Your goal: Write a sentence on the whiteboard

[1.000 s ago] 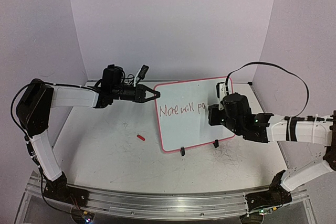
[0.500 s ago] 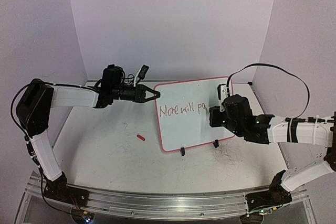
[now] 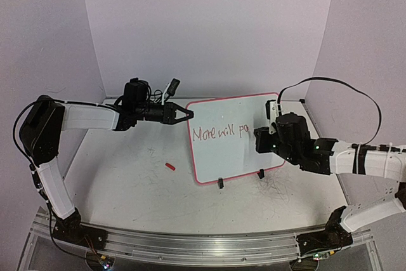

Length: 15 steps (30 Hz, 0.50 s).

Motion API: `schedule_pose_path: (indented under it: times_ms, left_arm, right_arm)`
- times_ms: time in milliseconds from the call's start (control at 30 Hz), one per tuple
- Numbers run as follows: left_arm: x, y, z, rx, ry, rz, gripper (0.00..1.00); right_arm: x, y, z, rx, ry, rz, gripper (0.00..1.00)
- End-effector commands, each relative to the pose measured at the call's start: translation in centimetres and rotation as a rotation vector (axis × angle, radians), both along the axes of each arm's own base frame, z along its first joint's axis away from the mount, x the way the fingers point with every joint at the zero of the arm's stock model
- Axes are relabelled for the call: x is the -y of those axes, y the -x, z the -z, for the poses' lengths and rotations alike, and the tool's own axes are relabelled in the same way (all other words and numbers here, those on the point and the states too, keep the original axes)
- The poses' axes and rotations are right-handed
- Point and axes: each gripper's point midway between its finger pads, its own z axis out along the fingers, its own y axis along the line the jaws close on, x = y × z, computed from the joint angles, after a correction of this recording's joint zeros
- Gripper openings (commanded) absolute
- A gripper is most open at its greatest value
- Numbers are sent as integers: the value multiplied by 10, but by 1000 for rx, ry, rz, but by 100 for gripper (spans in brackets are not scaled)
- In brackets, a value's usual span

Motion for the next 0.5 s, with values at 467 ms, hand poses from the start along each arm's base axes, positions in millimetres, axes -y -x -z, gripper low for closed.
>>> schedule_pose_path:
  times_ms: [467]
  left_arm:
    - [5, 3, -4, -13, -16, -4, 0]
  right_arm:
    - [3, -5, -19, 56, -24, -47, 0]
